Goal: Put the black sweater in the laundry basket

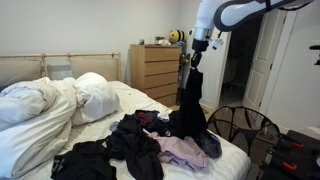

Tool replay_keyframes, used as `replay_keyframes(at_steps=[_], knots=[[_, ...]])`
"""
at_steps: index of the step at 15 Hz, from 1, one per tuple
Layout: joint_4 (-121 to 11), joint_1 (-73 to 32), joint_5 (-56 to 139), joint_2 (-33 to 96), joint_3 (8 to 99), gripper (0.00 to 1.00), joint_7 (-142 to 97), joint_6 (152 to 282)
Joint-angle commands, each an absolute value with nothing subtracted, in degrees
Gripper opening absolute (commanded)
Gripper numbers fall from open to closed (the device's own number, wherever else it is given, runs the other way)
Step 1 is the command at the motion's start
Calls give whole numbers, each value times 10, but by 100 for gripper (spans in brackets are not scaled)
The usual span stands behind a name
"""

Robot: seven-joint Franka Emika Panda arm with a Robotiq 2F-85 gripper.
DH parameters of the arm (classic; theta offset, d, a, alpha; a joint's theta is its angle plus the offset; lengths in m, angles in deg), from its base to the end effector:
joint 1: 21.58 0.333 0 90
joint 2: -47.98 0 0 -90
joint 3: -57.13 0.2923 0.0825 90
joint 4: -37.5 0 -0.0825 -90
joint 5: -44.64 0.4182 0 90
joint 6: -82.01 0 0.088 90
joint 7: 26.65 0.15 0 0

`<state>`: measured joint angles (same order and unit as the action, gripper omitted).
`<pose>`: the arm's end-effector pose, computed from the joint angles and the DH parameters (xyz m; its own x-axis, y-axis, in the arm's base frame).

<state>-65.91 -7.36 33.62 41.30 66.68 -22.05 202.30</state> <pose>0.6029 0.2452 0.4177 0.8943 0.4078 0.1841 0.3853 -0.9111 0.1464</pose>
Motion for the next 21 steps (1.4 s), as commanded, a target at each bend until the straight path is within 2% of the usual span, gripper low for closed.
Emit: replay_keyframes(at_steps=[1,12,21], knots=[[-629,-66,299,456,677,2,-142,2000],[-541,-77,155,513,706,2,98,1983],[-533,-123,64,599,708,2,234,1909]])
